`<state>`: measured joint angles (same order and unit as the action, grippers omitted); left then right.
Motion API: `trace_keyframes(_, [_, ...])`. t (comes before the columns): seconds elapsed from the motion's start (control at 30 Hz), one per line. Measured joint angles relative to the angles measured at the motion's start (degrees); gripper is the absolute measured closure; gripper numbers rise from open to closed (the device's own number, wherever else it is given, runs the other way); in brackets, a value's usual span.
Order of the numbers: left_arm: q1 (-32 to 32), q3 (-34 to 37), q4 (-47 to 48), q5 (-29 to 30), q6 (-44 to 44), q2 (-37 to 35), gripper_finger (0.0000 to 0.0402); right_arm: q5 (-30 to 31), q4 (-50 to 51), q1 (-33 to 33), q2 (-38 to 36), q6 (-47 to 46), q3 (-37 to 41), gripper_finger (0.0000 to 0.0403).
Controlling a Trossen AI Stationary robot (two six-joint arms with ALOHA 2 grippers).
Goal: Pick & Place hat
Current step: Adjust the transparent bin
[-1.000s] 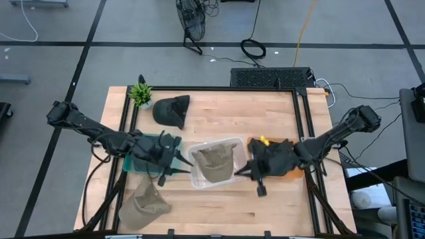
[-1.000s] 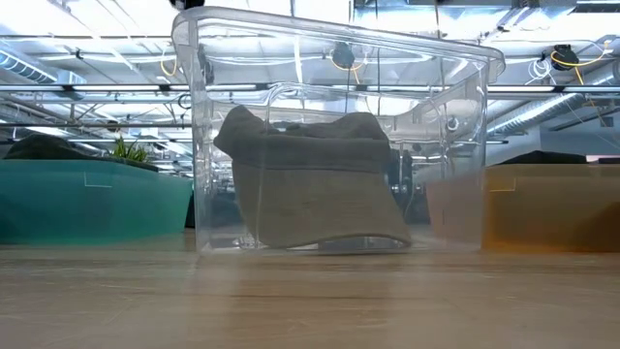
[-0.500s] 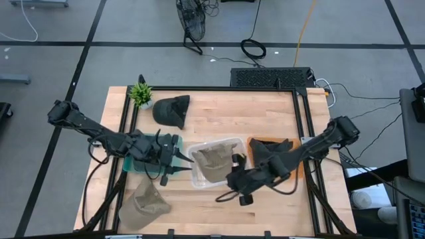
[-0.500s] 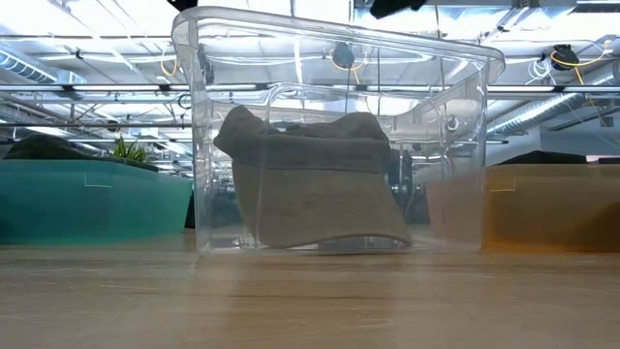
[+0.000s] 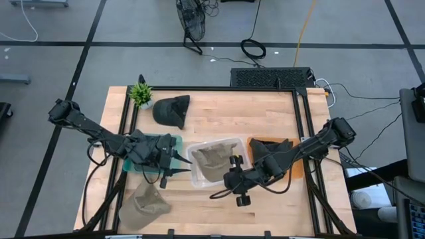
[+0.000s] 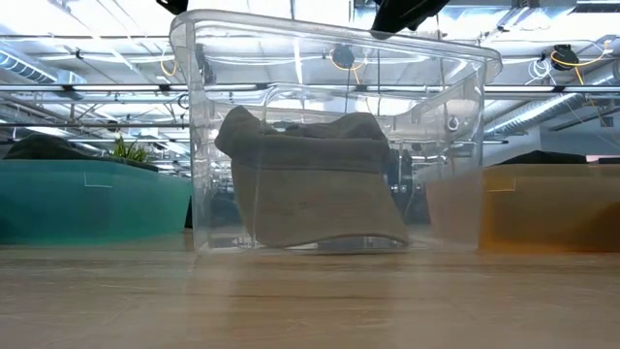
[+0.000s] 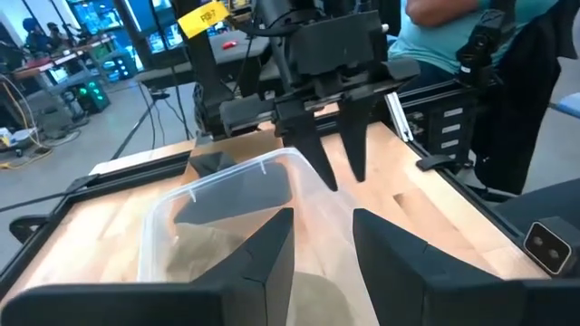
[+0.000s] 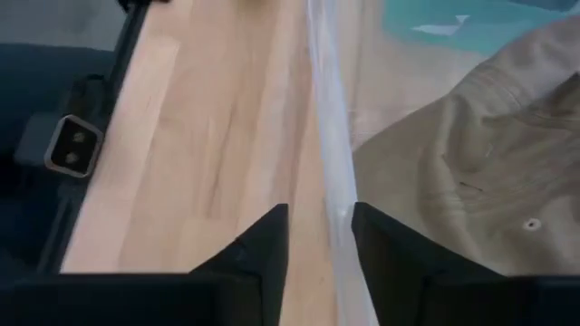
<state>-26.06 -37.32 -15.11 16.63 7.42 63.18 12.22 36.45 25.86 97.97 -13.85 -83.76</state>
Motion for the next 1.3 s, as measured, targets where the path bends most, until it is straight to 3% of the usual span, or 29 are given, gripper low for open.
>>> trace_keyframes(0.27, [0.0,0.0,0.0,0.0,0.0,0.0,0.0275,1.4,-0.9,-0.5,0.0,3.0,0.2,0.0328])
trace_keyframes(0.67, [0.0,0.0,0.0,0.0,0.0,0.0,0.0275,2.9,-0.9,-0.5,-0.8,2.5,0.4,0.0272])
trace_keyframes(0.83, [0.0,0.0,0.0,0.0,0.0,0.0,0.0275,2.7,-2.8,-0.8,-0.9,0.9,2.8,0.0268])
trace_keyframes(1.3, [0.0,0.0,0.0,0.1,-0.2,0.0,0.0275,2.7,-10.2,-0.8,-0.9,2.6,6.6,0.0352])
